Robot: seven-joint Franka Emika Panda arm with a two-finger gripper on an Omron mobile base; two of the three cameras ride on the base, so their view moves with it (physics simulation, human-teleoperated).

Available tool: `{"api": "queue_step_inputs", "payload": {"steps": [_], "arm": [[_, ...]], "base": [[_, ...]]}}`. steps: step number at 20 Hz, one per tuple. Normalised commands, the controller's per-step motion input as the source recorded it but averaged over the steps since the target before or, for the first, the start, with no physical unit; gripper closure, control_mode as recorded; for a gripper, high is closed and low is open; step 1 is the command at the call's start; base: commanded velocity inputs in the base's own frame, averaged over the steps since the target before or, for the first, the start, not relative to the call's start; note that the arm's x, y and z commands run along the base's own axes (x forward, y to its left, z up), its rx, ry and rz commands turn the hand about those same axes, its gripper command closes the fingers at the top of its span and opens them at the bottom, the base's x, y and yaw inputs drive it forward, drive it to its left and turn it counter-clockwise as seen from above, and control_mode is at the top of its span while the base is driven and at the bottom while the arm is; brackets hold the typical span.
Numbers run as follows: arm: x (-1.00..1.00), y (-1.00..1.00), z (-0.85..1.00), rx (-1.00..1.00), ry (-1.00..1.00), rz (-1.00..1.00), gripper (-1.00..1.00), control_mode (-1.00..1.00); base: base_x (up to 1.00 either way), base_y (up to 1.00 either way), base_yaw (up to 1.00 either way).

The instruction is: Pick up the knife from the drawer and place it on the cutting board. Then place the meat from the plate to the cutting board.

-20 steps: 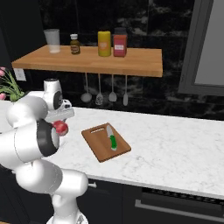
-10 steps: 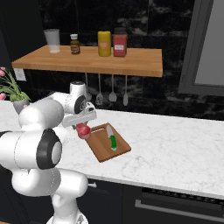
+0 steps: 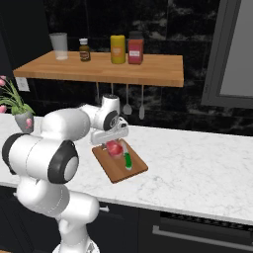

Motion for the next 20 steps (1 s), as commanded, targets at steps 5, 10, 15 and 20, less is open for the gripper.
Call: {"api": "queue_step_inputs", "payload": {"steps": [5, 10, 15, 20], "arm": [[0.04, -0.06, -0.35, 0.00, 0.00, 0.04, 1.00, -1.00], [0.03, 0.00, -0.43, 0.00, 0.00, 0.02, 1.00, -1.00], [0.15, 0.00, -0.43, 0.00, 0.00, 0.03, 1.00, -1.00], [0.28, 0.00, -0.09, 0.01, -0.03, 0.01, 1.00, -1.00]], "base": [[0.00, 0.00, 0.00], [0.00, 0.00, 0.00], [0.00, 0.00, 0.00], [0.00, 0.00, 0.00]]}}
